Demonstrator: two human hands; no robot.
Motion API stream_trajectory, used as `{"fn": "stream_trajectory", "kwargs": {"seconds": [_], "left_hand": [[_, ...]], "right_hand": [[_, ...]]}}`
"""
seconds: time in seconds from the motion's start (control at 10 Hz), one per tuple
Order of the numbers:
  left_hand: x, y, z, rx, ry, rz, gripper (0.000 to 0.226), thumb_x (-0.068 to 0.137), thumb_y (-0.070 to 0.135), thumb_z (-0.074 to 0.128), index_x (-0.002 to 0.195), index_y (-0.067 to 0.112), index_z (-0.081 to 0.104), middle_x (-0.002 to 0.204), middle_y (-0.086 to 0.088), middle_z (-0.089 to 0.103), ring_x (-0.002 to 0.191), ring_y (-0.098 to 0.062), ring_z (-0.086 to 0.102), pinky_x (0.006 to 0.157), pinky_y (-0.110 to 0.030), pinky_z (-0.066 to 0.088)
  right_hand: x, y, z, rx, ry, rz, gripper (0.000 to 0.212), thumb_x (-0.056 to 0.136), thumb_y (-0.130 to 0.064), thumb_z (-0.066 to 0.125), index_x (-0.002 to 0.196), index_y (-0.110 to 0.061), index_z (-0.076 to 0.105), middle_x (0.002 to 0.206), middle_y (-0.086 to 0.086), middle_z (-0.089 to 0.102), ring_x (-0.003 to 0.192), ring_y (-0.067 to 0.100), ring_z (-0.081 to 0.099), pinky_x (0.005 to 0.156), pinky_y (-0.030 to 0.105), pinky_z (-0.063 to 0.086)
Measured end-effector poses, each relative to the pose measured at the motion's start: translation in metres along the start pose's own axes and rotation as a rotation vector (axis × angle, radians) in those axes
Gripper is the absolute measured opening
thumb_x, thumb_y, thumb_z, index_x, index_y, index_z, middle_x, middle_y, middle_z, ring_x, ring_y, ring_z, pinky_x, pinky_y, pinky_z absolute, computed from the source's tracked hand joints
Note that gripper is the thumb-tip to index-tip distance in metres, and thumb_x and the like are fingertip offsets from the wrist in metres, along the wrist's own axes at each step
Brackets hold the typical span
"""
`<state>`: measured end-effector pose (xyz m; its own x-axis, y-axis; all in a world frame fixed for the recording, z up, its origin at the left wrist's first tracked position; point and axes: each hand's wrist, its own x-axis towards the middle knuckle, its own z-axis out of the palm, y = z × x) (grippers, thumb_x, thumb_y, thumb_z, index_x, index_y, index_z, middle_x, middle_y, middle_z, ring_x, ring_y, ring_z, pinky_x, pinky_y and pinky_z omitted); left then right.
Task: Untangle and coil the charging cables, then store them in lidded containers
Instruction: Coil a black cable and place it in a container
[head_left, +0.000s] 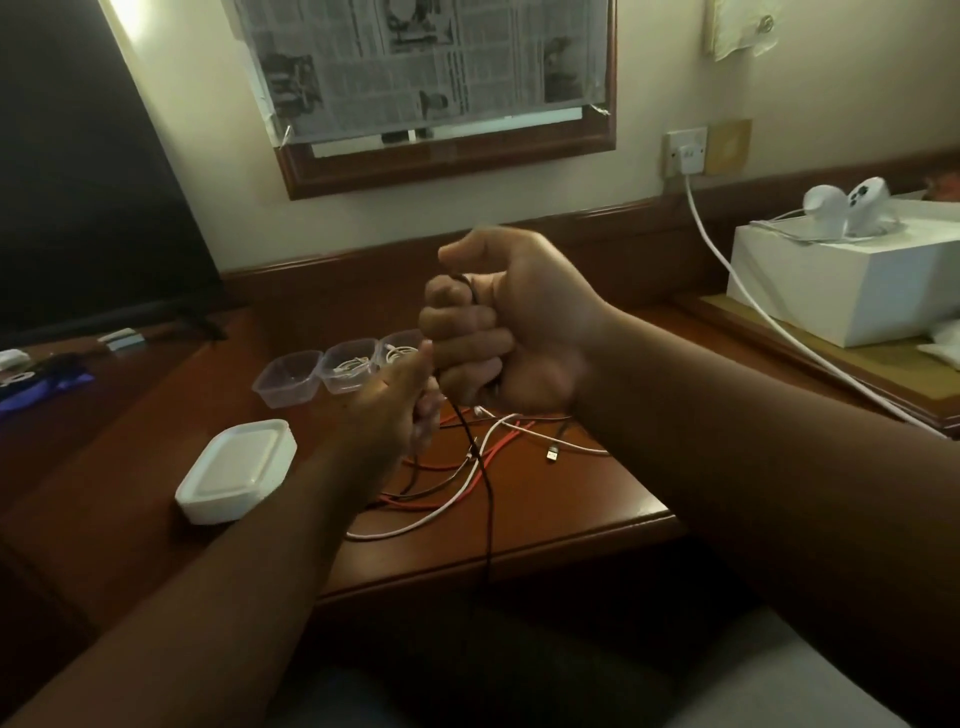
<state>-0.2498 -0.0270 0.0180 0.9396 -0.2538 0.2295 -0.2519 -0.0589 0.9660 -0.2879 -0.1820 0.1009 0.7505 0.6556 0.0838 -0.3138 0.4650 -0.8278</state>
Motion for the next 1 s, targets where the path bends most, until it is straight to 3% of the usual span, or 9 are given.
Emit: {"fn": "stream_trajectory", "kwargs": {"seconds": [0.2, 0.3, 0.4, 0.5, 0.6, 0.7, 0.8, 0.9, 1.0], "left_hand": [[-0.017, -0.003, 0.014, -0.108, -0.086, -0.13, 0.041, 0.088, 0.053, 0.047, 0.07, 0.017, 0.055, 0.064, -0.002, 0.045, 0.055, -0.013, 0.04, 0.053, -0.025, 0.034], [-0.021, -0.002, 0.011, 0.066, -0.077, -0.116, 0.037, 0.1, 0.035, 0.045, 0.073, 0.012, 0.055, 0.066, -0.001, 0.055, 0.06, -0.013, 0.05, 0.059, -0.025, 0.044], [-0.02, 0.005, -0.005, 0.142, -0.133, -0.098, 0.037, 0.102, 0.024, 0.045, 0.068, 0.01, 0.051, 0.062, -0.005, 0.054, 0.06, -0.019, 0.051, 0.056, -0.025, 0.045], [-0.014, 0.011, -0.026, 0.231, -0.125, -0.099, 0.037, 0.1, 0.023, 0.047, 0.065, 0.011, 0.043, 0.058, -0.001, 0.041, 0.053, -0.017, 0.043, 0.05, -0.024, 0.039], [-0.006, 0.006, -0.041, 0.165, -0.046, -0.077, 0.037, 0.096, 0.032, 0.054, 0.067, 0.012, 0.044, 0.055, 0.001, 0.033, 0.046, -0.013, 0.032, 0.048, -0.026, 0.028], [-0.004, -0.007, -0.027, -0.11, 0.041, -0.124, 0.033, 0.087, 0.04, 0.062, 0.066, 0.016, 0.053, 0.054, 0.003, 0.03, 0.045, -0.011, 0.026, 0.046, -0.027, 0.017], [-0.017, -0.022, 0.006, -0.229, 0.068, -0.117, 0.03, 0.083, 0.042, 0.057, 0.064, 0.021, 0.066, 0.053, 0.002, 0.029, 0.044, -0.01, 0.024, 0.051, -0.031, 0.012], [-0.031, -0.028, 0.025, -0.061, 0.06, -0.063, 0.024, 0.092, 0.034, 0.058, 0.082, 0.018, 0.073, 0.053, 0.003, 0.035, 0.045, -0.009, 0.03, 0.046, -0.024, 0.023], [-0.031, -0.023, 0.02, 0.216, 0.084, 0.061, 0.021, 0.098, 0.029, 0.055, 0.088, 0.021, 0.073, 0.048, 0.01, 0.047, 0.045, -0.004, 0.04, 0.046, -0.018, 0.035]], "right_hand": [[0.021, -0.008, -0.006, -0.14, 0.387, -0.466, 0.036, 0.107, -0.029, 0.032, 0.08, -0.012, 0.049, 0.061, -0.001, 0.043, 0.051, 0.01, 0.041, 0.052, 0.025, 0.036], [0.029, 0.004, -0.029, -0.715, 0.626, -0.631, 0.03, 0.107, -0.028, 0.037, 0.086, -0.013, 0.052, 0.066, -0.001, 0.052, 0.056, 0.011, 0.051, 0.055, 0.029, 0.047], [0.029, 0.023, -0.045, -1.632, 0.558, -0.339, 0.017, 0.106, -0.028, 0.04, 0.097, -0.019, 0.053, 0.076, -0.004, 0.053, 0.066, 0.012, 0.053, 0.057, 0.026, 0.042], [0.027, 0.04, -0.053, -1.779, 0.412, 0.026, 0.029, 0.107, -0.034, 0.033, 0.093, -0.017, 0.052, 0.075, -0.002, 0.049, 0.063, 0.012, 0.048, 0.054, 0.023, 0.034], [0.017, 0.042, -0.052, -1.05, 0.255, 0.323, 0.054, 0.104, -0.054, 0.026, 0.071, -0.017, 0.047, 0.059, 0.0, 0.036, 0.045, 0.012, 0.029, 0.045, 0.025, 0.023], [0.012, 0.037, -0.045, -0.264, -0.009, 0.291, 0.06, 0.099, -0.062, 0.025, 0.061, -0.019, 0.043, 0.049, -0.005, 0.029, 0.038, 0.009, 0.021, 0.04, 0.023, 0.011], [0.018, 0.023, -0.028, 0.235, 0.082, -0.079, 0.045, 0.099, -0.045, 0.033, 0.066, -0.017, 0.043, 0.053, -0.005, 0.029, 0.041, 0.009, 0.025, 0.041, 0.023, 0.018], [0.022, 0.01, -0.038, -0.182, 0.464, -0.537, 0.038, 0.104, -0.039, 0.03, 0.071, -0.022, 0.041, 0.062, -0.005, 0.032, 0.051, 0.008, 0.029, 0.05, 0.024, 0.026], [0.023, 0.018, -0.066, -1.546, 0.736, -0.451, 0.033, 0.103, -0.05, 0.029, 0.084, -0.028, 0.044, 0.076, -0.009, 0.045, 0.066, 0.002, 0.043, 0.06, 0.022, 0.035]]}}
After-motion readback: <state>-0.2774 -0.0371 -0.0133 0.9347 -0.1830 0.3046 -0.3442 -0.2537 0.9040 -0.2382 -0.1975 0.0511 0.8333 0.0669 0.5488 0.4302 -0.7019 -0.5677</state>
